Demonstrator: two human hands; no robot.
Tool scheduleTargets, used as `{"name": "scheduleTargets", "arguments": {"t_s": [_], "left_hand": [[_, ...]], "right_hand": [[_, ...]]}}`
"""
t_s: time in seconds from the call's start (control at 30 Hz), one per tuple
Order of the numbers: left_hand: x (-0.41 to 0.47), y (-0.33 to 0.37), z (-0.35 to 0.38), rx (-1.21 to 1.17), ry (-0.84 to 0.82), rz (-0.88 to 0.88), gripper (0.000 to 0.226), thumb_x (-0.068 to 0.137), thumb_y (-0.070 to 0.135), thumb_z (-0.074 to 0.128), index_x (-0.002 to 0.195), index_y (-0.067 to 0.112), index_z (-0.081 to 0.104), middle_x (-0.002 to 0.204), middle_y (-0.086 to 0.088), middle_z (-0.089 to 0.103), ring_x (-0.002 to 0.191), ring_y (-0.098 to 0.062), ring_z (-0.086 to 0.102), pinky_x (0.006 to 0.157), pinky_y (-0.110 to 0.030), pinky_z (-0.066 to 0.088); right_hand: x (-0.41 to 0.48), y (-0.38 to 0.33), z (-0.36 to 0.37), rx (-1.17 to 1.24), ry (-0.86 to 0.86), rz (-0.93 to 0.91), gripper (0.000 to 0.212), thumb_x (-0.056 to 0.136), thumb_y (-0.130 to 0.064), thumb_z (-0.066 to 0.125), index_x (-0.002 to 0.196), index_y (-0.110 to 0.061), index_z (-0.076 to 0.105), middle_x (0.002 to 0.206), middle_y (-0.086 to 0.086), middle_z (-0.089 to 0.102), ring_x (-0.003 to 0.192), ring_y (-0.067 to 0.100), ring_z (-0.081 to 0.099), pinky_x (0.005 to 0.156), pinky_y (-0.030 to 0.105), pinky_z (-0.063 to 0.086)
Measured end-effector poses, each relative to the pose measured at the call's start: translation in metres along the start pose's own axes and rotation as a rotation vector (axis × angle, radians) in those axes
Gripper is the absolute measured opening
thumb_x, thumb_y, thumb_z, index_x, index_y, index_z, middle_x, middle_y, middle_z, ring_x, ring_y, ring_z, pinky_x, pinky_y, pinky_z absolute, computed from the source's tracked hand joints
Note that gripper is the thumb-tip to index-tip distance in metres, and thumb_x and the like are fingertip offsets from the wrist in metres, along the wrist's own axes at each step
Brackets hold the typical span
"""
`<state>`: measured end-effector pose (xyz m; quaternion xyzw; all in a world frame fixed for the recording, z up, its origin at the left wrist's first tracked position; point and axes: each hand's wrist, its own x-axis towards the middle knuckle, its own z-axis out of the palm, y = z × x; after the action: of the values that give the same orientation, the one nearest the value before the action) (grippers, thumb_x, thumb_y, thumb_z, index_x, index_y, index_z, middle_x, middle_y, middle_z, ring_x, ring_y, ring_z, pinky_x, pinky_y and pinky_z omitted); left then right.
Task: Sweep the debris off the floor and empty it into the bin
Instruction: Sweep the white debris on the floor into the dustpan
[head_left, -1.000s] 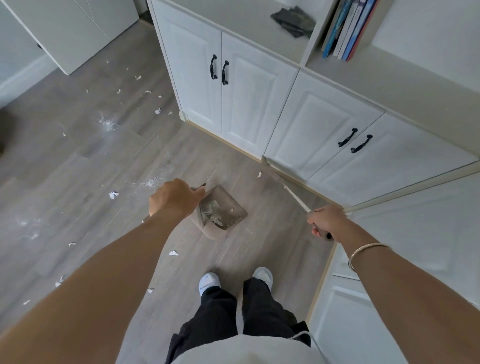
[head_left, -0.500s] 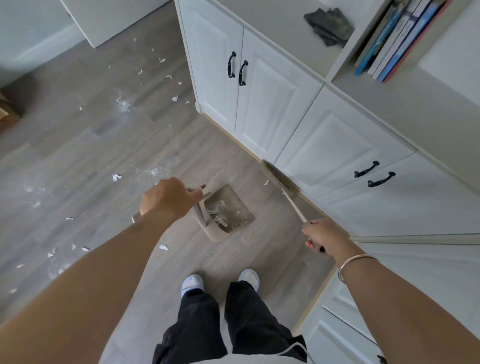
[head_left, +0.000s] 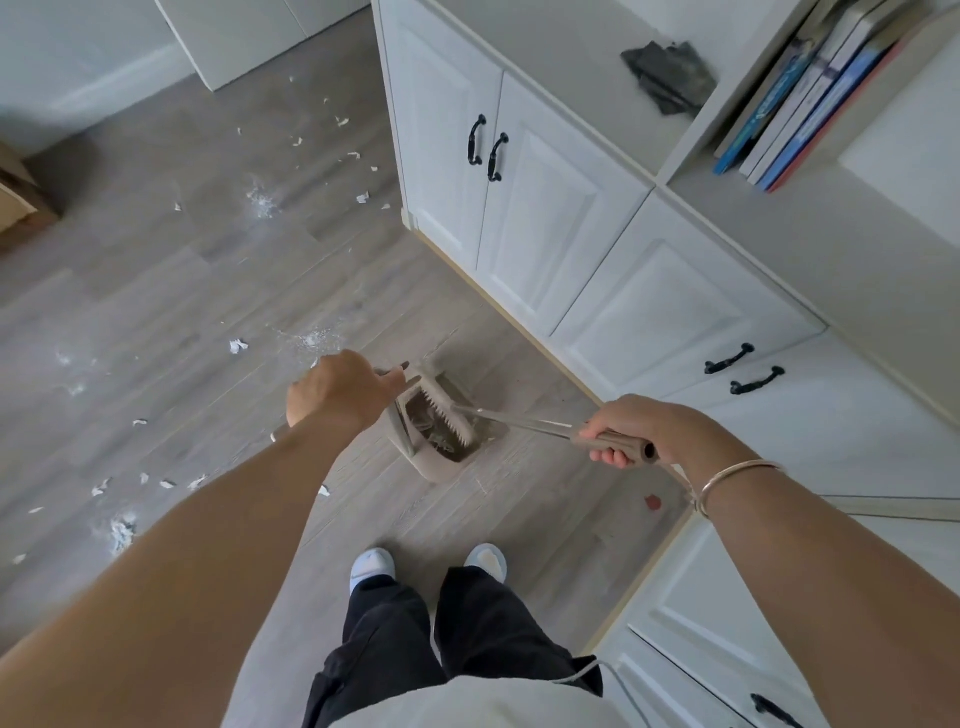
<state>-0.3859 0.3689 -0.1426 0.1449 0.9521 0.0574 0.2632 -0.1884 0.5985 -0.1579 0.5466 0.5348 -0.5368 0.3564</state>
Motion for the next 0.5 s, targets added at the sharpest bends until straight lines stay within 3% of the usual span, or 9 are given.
{"name": "scheduleTargets", "arguments": {"t_s": [0.2,0.33,0.5], "left_hand": [[-0.001,-0.029,-0.014,-0.058,0.011,-0.036,0.043,0.089,0.048,0.054,0.054,0.023,0.049,0.061,-0.001,0.056,0.054,-0.019,0.052,0.057,-0.029,0.038],[-0.003,-0.058,-0.019,-0.054,0.02,-0.072,0.044,0.088,0.048,0.055,0.057,0.017,0.05,0.061,-0.001,0.054,0.053,-0.02,0.051,0.053,-0.028,0.037],[-0.002,-0.093,-0.024,0.04,0.011,-0.073,0.049,0.085,0.051,0.056,0.056,0.012,0.051,0.061,-0.003,0.055,0.052,-0.021,0.05,0.053,-0.029,0.038]], "right_hand": [[-0.006,-0.015,0.004,-0.041,0.142,-0.074,0.027,0.091,-0.009,0.059,0.113,0.007,0.06,0.076,0.015,0.059,0.052,0.014,0.05,0.042,0.017,0.043],[0.004,-0.03,0.014,-0.16,0.246,-0.084,0.023,0.091,-0.01,0.056,0.109,0.004,0.06,0.077,0.015,0.058,0.049,0.016,0.049,0.037,0.017,0.038],[0.034,-0.03,0.037,-0.265,0.333,-0.065,0.029,0.093,-0.011,0.053,0.117,0.004,0.057,0.079,0.016,0.06,0.043,0.016,0.049,0.032,0.014,0.033]]}}
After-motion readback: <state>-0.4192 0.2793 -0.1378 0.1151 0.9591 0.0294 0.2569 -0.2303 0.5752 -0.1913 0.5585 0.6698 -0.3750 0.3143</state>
